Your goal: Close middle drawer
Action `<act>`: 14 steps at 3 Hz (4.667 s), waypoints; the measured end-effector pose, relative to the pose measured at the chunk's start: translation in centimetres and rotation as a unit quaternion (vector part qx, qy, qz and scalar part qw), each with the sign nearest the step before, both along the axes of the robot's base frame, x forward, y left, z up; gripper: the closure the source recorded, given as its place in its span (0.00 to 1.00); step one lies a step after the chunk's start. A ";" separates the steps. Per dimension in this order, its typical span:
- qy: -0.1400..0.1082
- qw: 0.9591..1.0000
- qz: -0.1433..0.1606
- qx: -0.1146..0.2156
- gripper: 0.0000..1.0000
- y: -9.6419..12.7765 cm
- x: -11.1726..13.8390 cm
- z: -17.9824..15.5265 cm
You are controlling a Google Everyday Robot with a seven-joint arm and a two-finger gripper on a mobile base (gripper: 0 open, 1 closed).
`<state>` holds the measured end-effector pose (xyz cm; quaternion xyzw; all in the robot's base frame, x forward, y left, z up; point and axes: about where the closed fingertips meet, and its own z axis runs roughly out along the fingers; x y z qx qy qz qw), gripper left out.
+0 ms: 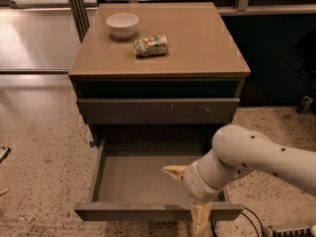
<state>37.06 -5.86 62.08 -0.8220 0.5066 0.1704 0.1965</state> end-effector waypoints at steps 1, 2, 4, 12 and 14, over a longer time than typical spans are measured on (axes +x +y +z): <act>0.021 1.000 0.001 0.008 0.19 -0.8 -1.1 -3.0; 0.045 0.999 -0.003 0.017 0.42 -1.0 -1.8 -6.5; 0.108 0.993 -0.048 0.008 0.88 -1.5 -1.6 -15.1; 0.091 0.983 -0.159 -0.010 0.00 -2.6 0.7 -19.4; 0.060 0.986 -0.155 -0.009 0.42 -1.5 6.6 -18.6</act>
Offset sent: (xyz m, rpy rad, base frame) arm -0.0241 -0.0122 -0.1100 0.0609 0.1489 -0.0213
